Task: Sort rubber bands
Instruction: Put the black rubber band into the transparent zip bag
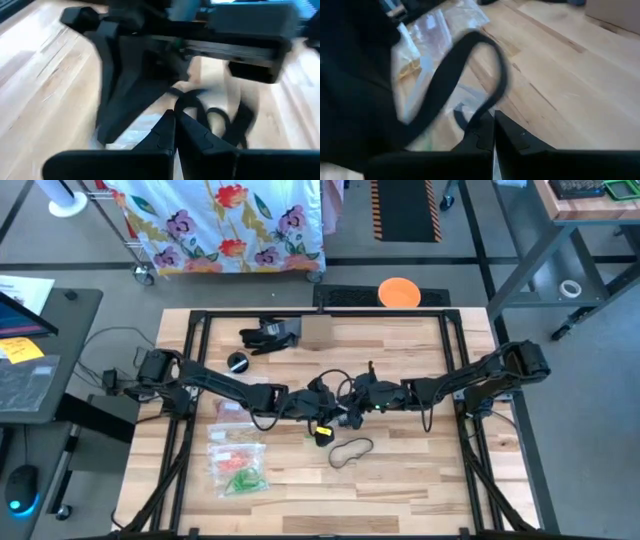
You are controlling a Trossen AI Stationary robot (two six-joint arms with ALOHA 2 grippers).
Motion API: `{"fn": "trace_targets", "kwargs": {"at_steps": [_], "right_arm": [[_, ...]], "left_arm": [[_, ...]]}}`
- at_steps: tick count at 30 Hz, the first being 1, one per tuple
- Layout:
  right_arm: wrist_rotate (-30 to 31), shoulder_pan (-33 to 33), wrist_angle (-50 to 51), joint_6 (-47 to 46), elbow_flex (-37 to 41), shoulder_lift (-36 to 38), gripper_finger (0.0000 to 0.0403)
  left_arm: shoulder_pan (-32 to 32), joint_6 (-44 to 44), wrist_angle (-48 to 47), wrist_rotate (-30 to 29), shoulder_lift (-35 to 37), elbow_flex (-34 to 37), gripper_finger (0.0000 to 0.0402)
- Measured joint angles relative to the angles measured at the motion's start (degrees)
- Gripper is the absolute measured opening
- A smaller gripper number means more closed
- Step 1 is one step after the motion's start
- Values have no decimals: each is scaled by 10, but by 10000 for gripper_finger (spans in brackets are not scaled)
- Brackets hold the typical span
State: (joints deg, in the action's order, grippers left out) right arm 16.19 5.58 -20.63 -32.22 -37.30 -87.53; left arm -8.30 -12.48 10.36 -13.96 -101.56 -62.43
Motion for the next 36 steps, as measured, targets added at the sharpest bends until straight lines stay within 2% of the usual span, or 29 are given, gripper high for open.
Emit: {"fn": "trace_targets", "kwargs": {"at_steps": [7,12,16,22,27,36], "right_arm": [[1,13,-19,6,0,9,0],[-14,26,-5,8,0,26,0],[-14,37,-14,10,0,29,0],[-56,51,-9,12,-13,30,0],[-104,67,0,12,-24,30,0],[-55,61,32,12,-26,14,0]], "left_arm": [[-3,-8,-10,-14,2,-1,0],[-4,-28,-53,-39,2,-1,0],[-3,-51,-72,-26,2,-1,0],[-3,-80,-109,-36,2,-1,0],[1,-117,-148,-75,2,-1,0],[6,-129,-111,-82,2,-1,0]]}}
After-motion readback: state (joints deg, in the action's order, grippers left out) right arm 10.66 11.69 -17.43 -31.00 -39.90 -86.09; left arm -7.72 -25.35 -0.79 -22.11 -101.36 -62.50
